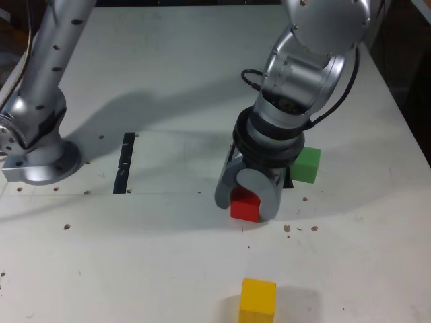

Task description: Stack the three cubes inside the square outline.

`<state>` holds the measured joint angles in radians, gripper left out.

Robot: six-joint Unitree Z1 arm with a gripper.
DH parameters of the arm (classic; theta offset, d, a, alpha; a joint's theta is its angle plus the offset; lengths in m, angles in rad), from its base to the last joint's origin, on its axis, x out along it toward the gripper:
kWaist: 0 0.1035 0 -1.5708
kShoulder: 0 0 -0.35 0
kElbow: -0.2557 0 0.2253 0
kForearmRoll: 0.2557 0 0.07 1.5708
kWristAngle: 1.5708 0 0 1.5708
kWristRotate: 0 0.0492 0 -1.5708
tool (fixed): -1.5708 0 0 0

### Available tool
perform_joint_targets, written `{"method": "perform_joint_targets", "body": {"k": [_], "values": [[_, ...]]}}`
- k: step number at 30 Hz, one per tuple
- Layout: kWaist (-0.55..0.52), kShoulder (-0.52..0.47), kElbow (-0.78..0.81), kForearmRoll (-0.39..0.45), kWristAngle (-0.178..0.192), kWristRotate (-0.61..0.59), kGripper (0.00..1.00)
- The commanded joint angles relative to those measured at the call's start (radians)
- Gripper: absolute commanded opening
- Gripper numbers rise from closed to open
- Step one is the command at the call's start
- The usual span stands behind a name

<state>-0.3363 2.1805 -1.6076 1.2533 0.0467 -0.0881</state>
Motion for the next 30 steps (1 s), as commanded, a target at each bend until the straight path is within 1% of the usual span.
{"method": "perform_joint_targets", "body": {"k": [1, 5, 7, 11, 14, 17, 23, 27, 30], "values": [[0.002, 0.007, -0.014, 0.019, 0.005, 0.009, 0.31], [0.003, 0.006, -0.041, 0.061, 0.008, 0.011, 0.24], [0.008, 0.0, -0.056, 0.088, 0.011, 0.011, 0.22], [0.043, -0.039, -0.068, 0.134, 0.04, 0.012, 0.21], [0.088, -0.063, -0.062, 0.137, 0.059, 0.016, 0.21], [0.14, -0.064, -0.05, 0.11, 0.047, 0.02, 0.21], [0.206, -0.067, -0.017, 0.04, 0.029, 0.008, 0.21], [0.24, -0.062, 0.036, -0.036, 0.015, 0.003, 0.21], [0.252, -0.063, 0.074, -0.081, 0.017, -0.002, 0.21]]}}
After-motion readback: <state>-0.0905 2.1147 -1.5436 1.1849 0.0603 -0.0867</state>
